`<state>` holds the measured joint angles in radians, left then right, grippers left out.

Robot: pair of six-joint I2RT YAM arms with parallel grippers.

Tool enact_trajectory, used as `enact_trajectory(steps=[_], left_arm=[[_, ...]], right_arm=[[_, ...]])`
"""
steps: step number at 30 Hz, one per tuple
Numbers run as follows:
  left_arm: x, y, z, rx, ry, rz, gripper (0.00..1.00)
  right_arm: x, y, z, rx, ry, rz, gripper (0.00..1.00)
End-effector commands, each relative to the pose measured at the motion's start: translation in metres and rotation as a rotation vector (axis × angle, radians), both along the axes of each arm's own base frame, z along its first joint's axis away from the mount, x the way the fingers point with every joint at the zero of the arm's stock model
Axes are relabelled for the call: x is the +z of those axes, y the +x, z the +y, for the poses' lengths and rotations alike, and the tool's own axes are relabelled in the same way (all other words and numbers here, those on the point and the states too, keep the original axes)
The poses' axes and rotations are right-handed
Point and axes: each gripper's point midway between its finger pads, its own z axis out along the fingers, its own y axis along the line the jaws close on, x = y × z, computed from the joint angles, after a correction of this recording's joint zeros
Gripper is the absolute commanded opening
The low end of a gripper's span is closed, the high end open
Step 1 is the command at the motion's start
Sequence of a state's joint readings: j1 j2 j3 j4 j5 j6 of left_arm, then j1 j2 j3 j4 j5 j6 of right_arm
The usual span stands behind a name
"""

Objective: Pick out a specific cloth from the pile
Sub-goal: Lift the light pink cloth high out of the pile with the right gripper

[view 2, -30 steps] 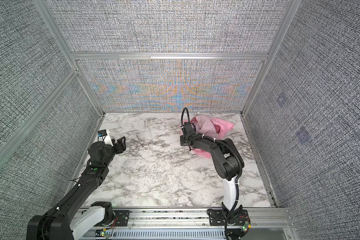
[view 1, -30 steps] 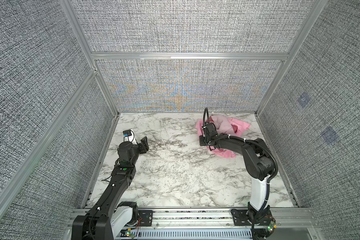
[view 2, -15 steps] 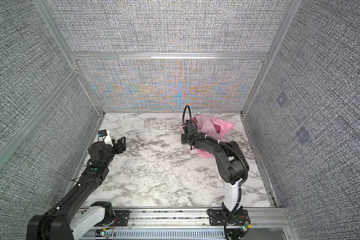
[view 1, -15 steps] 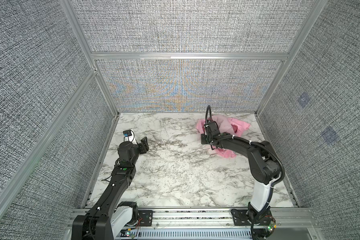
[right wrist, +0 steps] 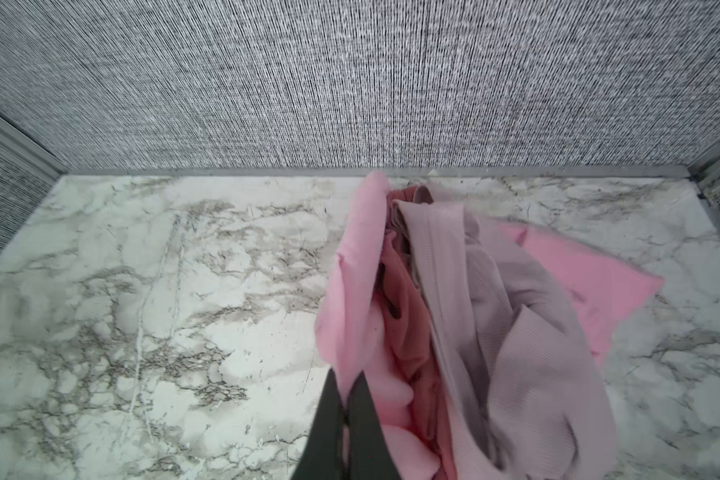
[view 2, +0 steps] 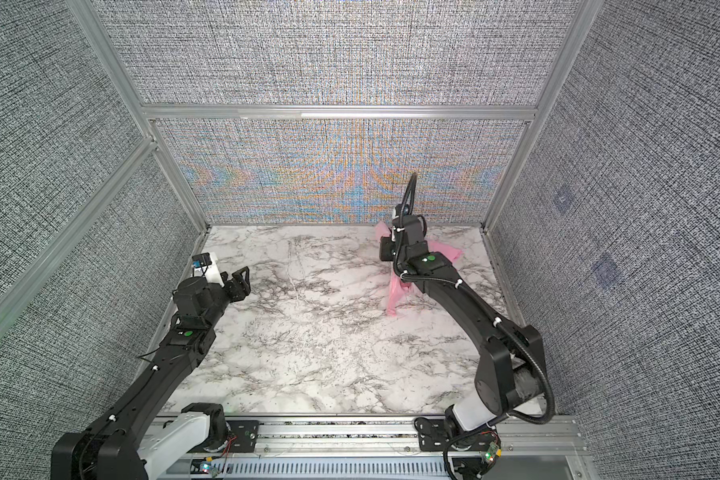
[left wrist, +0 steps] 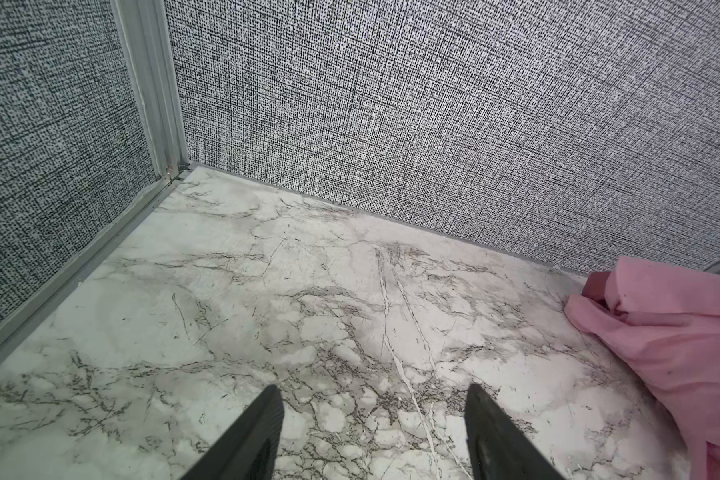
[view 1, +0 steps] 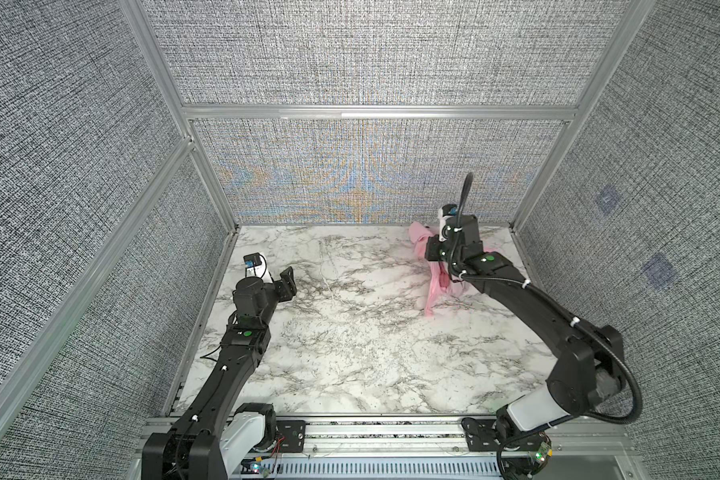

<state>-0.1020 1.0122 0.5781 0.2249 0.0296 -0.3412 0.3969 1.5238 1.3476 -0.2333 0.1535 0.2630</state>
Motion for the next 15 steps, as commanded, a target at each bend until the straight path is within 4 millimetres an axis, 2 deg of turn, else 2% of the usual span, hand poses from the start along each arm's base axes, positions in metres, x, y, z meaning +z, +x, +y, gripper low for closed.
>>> enact_trajectory(steps=[1,9,15], left_arm=[[0.003,0.001,-0.001,-0.007,-0.007,0.012,0.71],[0.016,-0.001,-0.001,-0.004,-0.012,-0.01,0.71],[0.024,-0.003,-0.001,-0.007,-0.013,-0.02,0.71]], right_arm=[[0.036,-0.005,0.002,0.054,0.068,-0.062,0.0],[0.091,-0.017,-0.013,0.076,0.138,-0.155,0.0],[0.124,-0.025,-0.008,0.13,0.177,-0.213,0.0]])
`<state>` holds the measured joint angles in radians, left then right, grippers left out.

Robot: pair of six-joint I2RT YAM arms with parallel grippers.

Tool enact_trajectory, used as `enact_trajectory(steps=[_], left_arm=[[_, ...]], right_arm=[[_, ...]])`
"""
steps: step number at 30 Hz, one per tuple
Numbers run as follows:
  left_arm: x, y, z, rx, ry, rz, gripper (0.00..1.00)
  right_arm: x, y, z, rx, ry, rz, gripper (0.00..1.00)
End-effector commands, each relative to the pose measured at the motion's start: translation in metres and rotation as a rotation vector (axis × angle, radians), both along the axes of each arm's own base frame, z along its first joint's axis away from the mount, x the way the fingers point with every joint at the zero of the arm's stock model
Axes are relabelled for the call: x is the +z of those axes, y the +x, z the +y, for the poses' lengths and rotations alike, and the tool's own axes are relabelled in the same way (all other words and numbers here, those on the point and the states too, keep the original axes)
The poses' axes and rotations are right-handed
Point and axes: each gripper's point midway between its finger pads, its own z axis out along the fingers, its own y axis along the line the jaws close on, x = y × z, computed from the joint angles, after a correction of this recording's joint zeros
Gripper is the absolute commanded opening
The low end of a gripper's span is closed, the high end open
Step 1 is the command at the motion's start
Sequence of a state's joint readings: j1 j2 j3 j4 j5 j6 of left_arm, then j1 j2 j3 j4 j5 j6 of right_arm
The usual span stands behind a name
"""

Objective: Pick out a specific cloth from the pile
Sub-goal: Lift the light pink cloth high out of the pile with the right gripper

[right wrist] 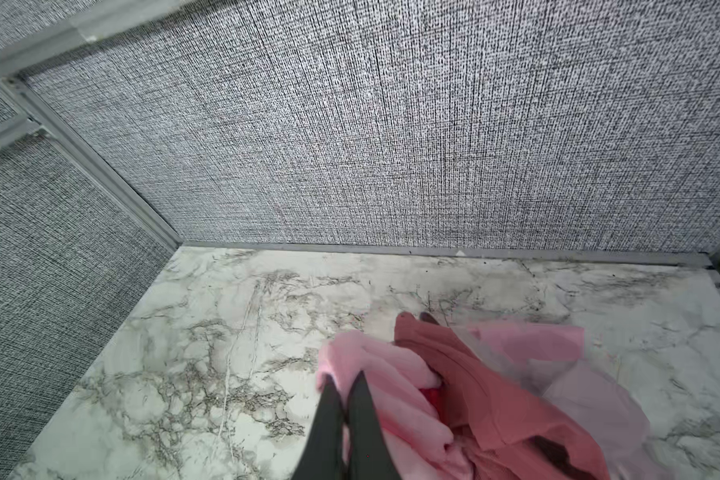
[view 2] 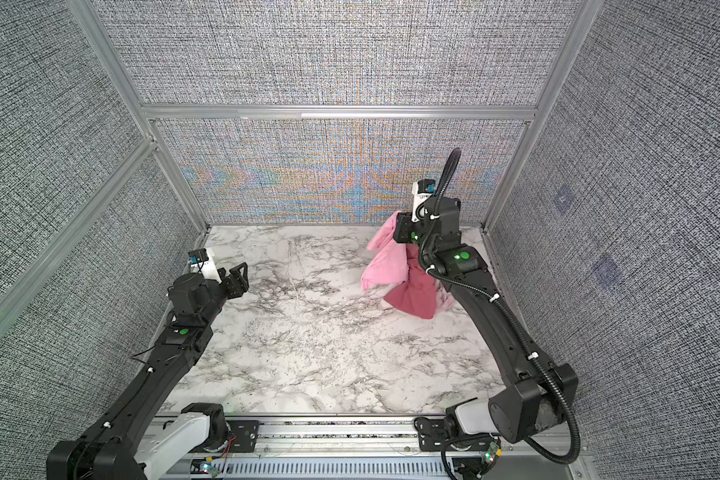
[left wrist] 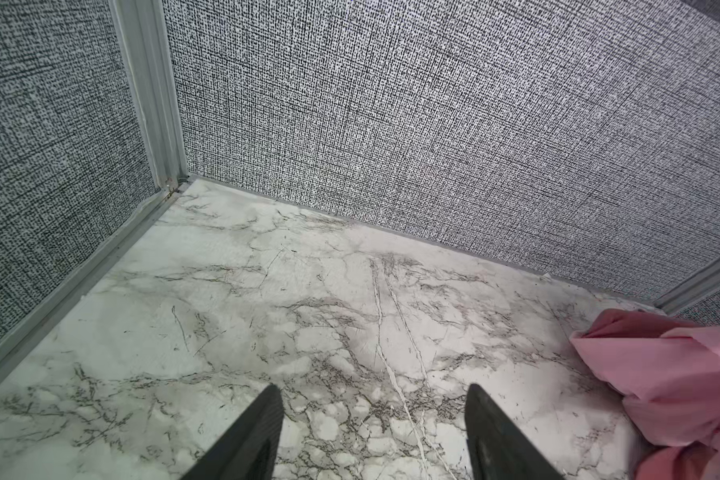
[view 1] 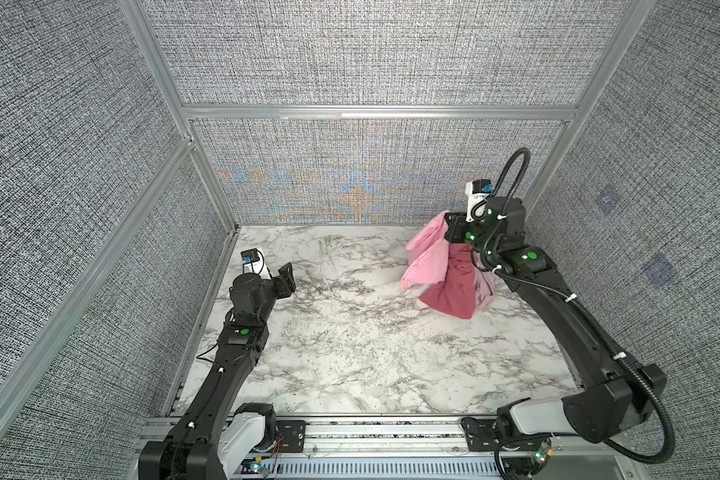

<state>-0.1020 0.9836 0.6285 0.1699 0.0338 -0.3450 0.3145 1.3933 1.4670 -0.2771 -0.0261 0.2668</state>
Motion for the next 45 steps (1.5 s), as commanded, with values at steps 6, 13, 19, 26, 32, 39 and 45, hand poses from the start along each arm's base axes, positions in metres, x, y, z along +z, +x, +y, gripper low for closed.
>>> enact_trajectory(steps=[6,13,19,26,32,39,45], left_arm=[[0.015,-0.005,0.0,-0.005,-0.008,-0.014,0.71],[0.03,-0.012,0.002,0.005,-0.014,-0.03,0.71],[0.037,-0.015,0.005,0.019,-0.008,-0.028,0.71],[0.042,-0.017,0.006,0.025,0.0,-0.035,0.71],[0.056,-0.021,0.011,0.049,0.003,-0.043,0.7],[0.089,-0.037,0.022,0.102,0.005,-0.072,0.7],[0.108,-0.056,0.036,0.171,0.017,-0.1,0.7]], right_arm=[[0.063,-0.014,0.028,0.17,0.096,-0.11,0.0],[0.123,-0.032,0.05,0.318,0.151,-0.204,0.0],[0.175,-0.053,0.07,0.479,0.218,-0.286,0.0],[0.213,-0.061,0.083,0.581,0.262,-0.352,0.0],[0.231,-0.076,0.104,0.71,0.31,-0.371,0.0],[0.252,-0.102,0.135,0.863,0.345,-0.388,0.0],[0.279,-0.131,0.148,1.011,0.437,-0.435,0.0]])
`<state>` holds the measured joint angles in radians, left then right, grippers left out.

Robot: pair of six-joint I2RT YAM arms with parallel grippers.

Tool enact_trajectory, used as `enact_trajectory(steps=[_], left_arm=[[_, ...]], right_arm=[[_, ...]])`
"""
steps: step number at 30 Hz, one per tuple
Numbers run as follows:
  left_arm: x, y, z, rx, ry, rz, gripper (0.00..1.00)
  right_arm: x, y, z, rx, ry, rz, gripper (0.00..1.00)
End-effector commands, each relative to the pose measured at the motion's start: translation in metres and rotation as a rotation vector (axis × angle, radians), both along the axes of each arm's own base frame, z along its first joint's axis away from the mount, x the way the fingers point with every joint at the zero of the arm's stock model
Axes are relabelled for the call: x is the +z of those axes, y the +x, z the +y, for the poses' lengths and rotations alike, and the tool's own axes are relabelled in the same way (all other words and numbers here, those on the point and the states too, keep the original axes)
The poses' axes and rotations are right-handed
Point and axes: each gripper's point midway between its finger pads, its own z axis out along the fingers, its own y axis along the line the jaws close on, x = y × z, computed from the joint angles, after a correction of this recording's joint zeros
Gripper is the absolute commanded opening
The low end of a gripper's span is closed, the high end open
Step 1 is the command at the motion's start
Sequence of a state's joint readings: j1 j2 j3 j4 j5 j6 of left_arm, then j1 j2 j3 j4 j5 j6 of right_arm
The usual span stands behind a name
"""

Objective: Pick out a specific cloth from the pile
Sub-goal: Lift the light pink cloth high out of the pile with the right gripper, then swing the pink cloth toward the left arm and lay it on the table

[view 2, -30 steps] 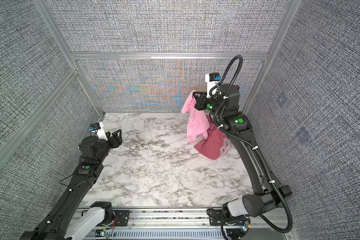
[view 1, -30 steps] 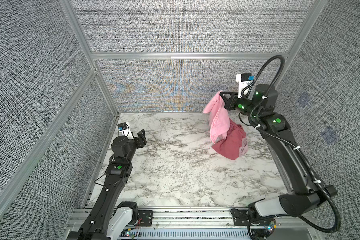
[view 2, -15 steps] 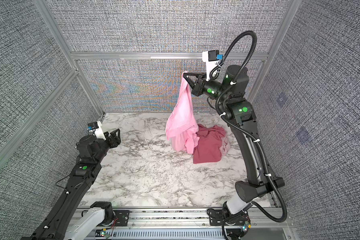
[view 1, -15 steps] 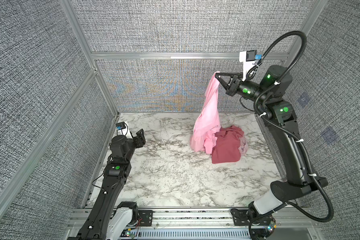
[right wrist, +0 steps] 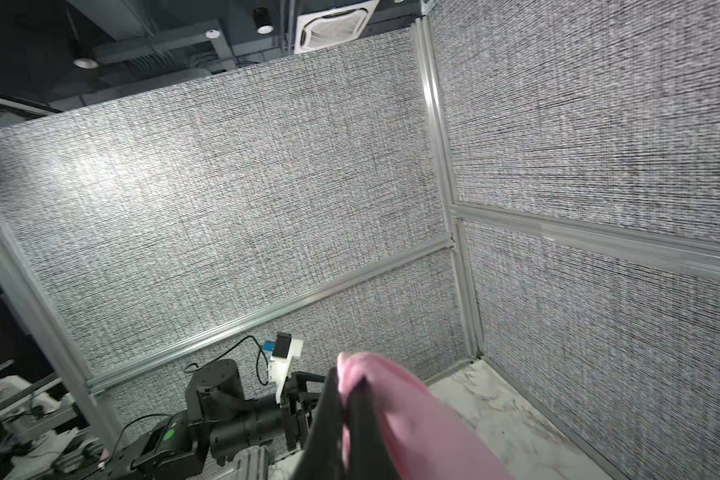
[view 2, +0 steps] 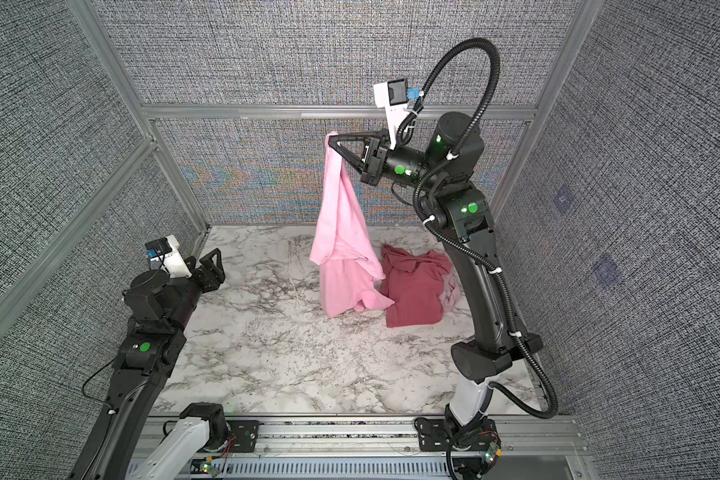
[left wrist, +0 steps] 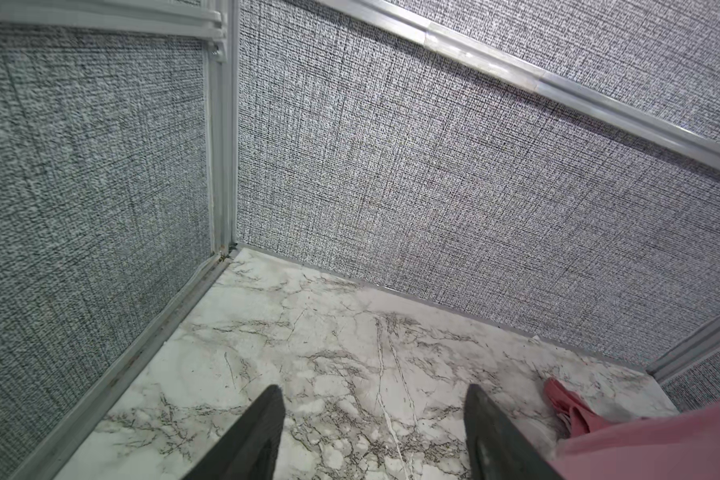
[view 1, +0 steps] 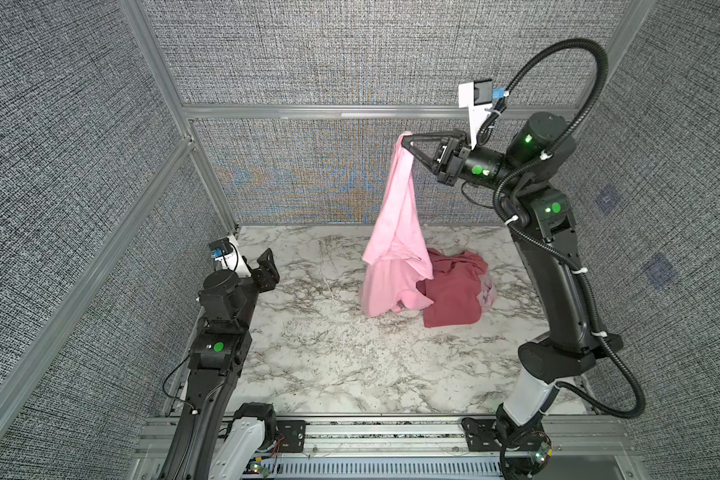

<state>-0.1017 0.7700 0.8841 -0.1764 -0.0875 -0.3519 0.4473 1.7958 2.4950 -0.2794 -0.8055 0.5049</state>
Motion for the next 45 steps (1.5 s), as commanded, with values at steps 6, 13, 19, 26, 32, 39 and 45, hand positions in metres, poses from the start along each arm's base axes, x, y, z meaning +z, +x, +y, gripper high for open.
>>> enact_trajectory(steps=[6,13,19,26,32,39,45], left_arm=[[0.003,-0.018,0.016,0.081,0.012,0.029,0.7],[0.006,-0.03,0.02,0.099,0.02,0.031,0.7],[0.009,-0.046,0.027,0.129,0.036,0.031,0.7],[0.008,-0.06,0.032,0.144,0.046,0.04,0.7],[0.005,-0.067,0.033,0.144,0.056,0.059,0.7],[-0.002,-0.064,0.026,0.105,0.071,0.087,0.7],[-0.023,-0.046,0.006,-0.003,0.078,0.101,0.7]], right_arm=[[0.022,-0.025,0.021,0.169,0.096,-0.039,0.0],[-0.021,0.004,0.079,0.261,0.073,0.064,0.0],[-0.073,0.032,0.129,0.321,0.047,0.168,0.0],[-0.158,0.051,0.201,0.384,-0.008,0.281,0.0],[-0.27,0.063,0.272,0.347,-0.113,0.387,0.0],[-0.38,0.071,0.313,0.285,-0.217,0.512,0.17],[-0.427,0.084,0.304,0.162,-0.281,0.539,0.56]])
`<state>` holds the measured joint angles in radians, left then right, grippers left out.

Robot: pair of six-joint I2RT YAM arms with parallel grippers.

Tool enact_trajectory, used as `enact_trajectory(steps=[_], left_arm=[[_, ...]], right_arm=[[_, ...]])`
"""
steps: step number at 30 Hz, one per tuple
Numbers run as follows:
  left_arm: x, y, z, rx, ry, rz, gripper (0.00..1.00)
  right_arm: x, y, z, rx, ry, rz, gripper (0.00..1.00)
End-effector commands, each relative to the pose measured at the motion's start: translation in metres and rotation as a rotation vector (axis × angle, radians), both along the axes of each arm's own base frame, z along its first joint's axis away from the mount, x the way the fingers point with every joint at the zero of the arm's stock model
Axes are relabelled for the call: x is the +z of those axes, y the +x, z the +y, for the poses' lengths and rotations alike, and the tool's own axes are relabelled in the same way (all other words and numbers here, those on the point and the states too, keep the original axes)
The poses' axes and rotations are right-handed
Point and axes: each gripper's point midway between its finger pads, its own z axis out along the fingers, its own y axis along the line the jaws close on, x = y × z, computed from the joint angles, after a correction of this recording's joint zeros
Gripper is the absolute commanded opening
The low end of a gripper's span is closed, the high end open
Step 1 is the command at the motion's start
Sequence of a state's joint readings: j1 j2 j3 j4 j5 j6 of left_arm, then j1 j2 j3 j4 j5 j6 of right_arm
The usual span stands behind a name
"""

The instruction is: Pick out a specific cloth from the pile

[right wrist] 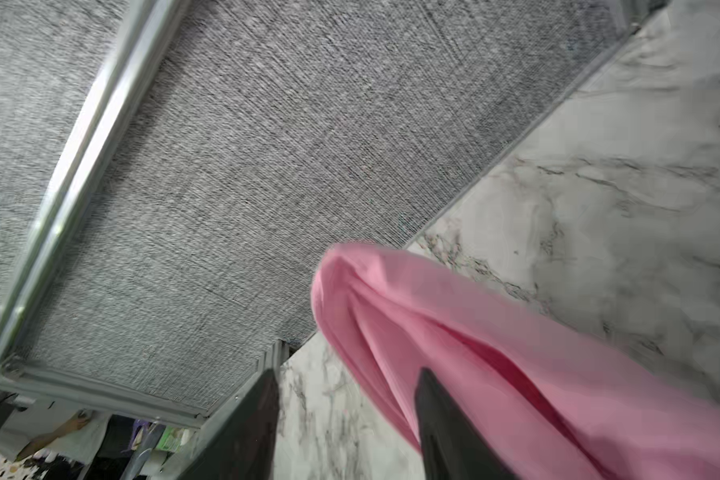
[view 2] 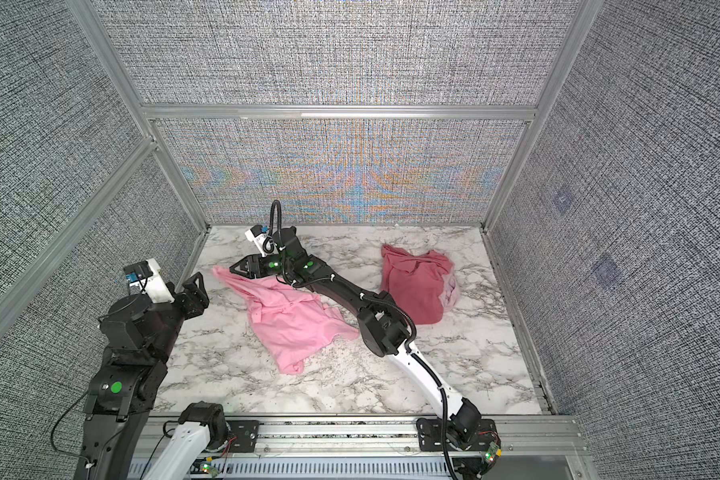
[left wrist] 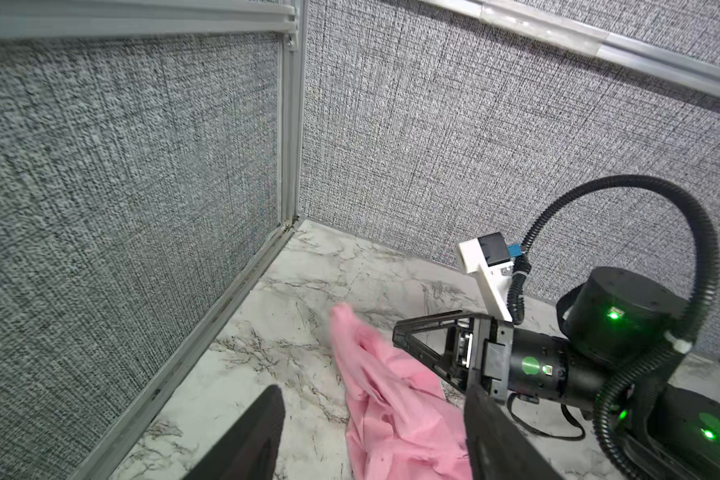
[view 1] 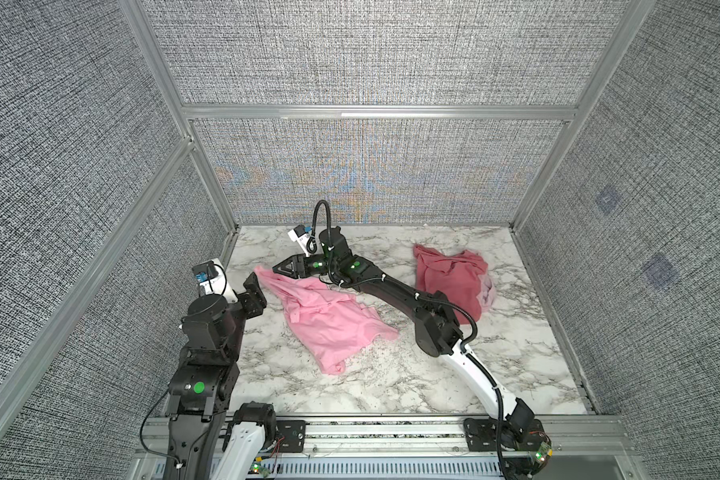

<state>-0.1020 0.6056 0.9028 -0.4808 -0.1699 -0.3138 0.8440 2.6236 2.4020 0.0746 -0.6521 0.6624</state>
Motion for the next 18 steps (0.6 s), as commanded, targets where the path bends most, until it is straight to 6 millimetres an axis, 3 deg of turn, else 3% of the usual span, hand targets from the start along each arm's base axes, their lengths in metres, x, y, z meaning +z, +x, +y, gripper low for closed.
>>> enact_trajectory(steps=[1,5,9,13,18], left_arm=[[-0.005,0.011,-0.015,-0.089,0.007,-0.019,0.7],[-0.01,0.026,-0.027,-0.147,-0.003,0.0,0.68],[-0.029,0.035,-0.042,-0.217,-0.043,0.037,0.66],[-0.057,0.035,-0.057,-0.285,-0.099,0.072,0.63],[-0.085,0.028,-0.072,-0.343,-0.104,0.136,0.61]], right_arm=[[0.011,0.012,-0.01,-0.088,-0.007,-0.096,0.58],[0.017,0.018,-0.045,-0.171,-0.051,-0.147,0.6],[0.026,0.022,-0.095,-0.257,-0.086,-0.173,0.6],[0.034,0.019,-0.155,-0.368,-0.114,-0.197,0.6],[0.031,0.002,-0.218,-0.484,-0.208,-0.236,0.59]])
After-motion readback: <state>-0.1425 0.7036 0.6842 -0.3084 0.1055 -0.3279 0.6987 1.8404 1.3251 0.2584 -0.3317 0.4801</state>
